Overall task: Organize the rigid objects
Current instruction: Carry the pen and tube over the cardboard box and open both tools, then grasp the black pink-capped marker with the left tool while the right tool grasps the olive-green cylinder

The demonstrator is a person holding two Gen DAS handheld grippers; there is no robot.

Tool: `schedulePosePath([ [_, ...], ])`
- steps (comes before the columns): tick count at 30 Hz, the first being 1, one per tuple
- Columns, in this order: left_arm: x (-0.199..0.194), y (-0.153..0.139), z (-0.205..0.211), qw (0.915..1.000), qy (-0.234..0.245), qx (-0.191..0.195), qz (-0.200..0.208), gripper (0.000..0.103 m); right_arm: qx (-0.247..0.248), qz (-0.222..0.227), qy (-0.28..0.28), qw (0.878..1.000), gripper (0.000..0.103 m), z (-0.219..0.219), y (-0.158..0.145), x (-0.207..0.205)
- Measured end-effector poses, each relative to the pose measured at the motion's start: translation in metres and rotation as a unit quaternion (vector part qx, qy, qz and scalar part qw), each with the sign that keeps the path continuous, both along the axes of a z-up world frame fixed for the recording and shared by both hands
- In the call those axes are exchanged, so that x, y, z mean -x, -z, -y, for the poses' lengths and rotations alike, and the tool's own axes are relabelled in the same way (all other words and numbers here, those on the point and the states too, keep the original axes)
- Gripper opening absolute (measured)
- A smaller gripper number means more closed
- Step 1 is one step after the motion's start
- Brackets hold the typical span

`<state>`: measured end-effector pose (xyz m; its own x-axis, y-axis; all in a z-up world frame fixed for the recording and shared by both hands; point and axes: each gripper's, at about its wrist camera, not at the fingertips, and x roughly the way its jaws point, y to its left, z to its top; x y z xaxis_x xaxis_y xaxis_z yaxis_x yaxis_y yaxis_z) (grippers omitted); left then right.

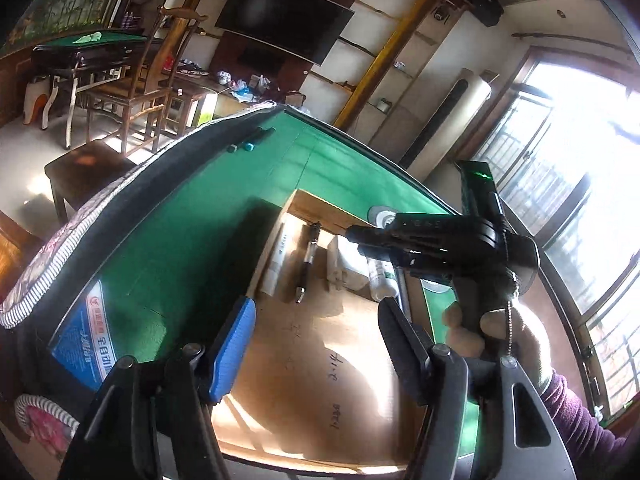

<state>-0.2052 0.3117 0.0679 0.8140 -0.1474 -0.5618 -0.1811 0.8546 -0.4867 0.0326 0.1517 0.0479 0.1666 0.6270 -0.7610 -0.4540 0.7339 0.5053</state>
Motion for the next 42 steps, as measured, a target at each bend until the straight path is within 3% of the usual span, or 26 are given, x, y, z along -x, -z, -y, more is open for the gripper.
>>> schedulePosePath([
  [5, 0.005, -0.008, 0.036, 0.9979, 0.05, -0.034, 0.021, 0.071, 0.014, 0.092, 0.05, 0.994, 0.042, 0.108, -0.033, 0.009],
  [9, 0.001, -0.018, 0.068, 0.9932, 0.095, -0.054, 0.037, 0.072, 0.088, 0.149, 0.148, 0.974, 0.048, 0.222, -0.051, -0.003],
  [15, -0.009, -0.024, 0.115, 0.9883, 0.135, -0.065, 0.026, 0.073, 0.168, 0.135, 0.263, 0.94, 0.048, 0.35, -0.04, -0.025],
  [19, -0.013, -0.028, 0.137, 0.9865, 0.144, -0.077, 0.016, 0.073, 0.209, 0.118, 0.27, 0.932, 0.048, 0.363, -0.017, -0.034],
  [21, -0.013, -0.029, 0.146, 0.9858, 0.146, -0.082, 0.012, 0.073, 0.214, 0.102, 0.262, 0.935, 0.048, 0.37, -0.005, -0.036],
  [24, -0.015, -0.03, 0.159, 0.9839, 0.154, -0.091, 0.004, 0.073, 0.168, 0.081, 0.228, 0.956, 0.049, 0.361, 0.007, -0.033],
  [25, -0.017, -0.03, 0.164, 0.9833, 0.157, -0.093, 0.002, 0.073, 0.148, 0.056, 0.211, 0.965, 0.05, 0.355, 0.011, -0.032],
  [28, -0.021, -0.03, 0.176, 0.9814, 0.169, -0.091, -0.004, 0.073, 0.128, 0.054, 0.174, 0.975, 0.048, 0.327, 0.011, -0.016],
  [32, -0.026, -0.032, 0.196, 0.9772, 0.189, -0.097, -0.009, 0.073, 0.034, 0.01, 0.098, 0.995, 0.048, 0.296, 0.014, 0.016],
  [34, -0.026, -0.033, 0.207, 0.9744, 0.2, -0.102, -0.01, 0.073, 0.023, 0.026, 0.09, 0.995, 0.048, 0.291, 0.008, 0.03],
  [37, -0.029, -0.034, 0.221, 0.9696, 0.213, -0.119, -0.012, 0.073, 0.049, 0.077, 0.109, 0.99, 0.048, 0.298, -0.005, 0.045],
  [42, -0.057, -0.031, 0.246, 0.9579, 0.24, -0.156, -0.027, 0.073, 0.038, 0.125, 0.169, 0.977, 0.049, 0.351, -0.033, 0.06],
])
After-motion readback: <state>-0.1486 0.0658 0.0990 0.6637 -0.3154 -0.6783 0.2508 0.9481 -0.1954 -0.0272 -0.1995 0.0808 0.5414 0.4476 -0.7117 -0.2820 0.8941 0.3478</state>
